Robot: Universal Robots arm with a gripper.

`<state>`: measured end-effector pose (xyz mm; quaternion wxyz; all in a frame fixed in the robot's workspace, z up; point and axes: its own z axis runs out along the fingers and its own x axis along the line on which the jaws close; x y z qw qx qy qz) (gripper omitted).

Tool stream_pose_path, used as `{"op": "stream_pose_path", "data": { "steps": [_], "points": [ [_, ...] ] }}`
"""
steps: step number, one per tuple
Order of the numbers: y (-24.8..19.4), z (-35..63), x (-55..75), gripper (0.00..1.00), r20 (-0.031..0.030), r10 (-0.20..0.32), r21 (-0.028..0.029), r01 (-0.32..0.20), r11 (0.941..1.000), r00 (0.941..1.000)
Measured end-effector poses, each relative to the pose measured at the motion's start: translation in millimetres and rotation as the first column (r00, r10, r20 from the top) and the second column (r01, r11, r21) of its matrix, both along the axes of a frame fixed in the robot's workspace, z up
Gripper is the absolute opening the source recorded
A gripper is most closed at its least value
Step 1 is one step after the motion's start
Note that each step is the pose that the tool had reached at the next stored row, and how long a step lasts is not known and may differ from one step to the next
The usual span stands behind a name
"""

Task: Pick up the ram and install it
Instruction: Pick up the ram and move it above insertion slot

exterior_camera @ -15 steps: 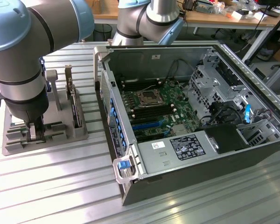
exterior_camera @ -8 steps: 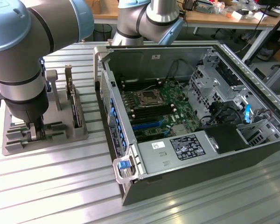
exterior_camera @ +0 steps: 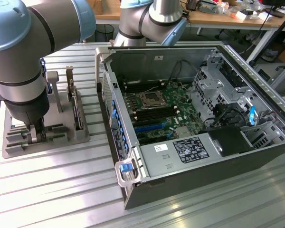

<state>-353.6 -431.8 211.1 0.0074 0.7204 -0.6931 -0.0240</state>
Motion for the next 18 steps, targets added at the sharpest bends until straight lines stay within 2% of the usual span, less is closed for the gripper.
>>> {"op": "stream_pose_path", "data": {
  "steps": [18],
  "points": [
    [0.0,16.3,0.0,0.12,0.0,0.0,0.0,0.0,1.0,1.0]
  ]
}}
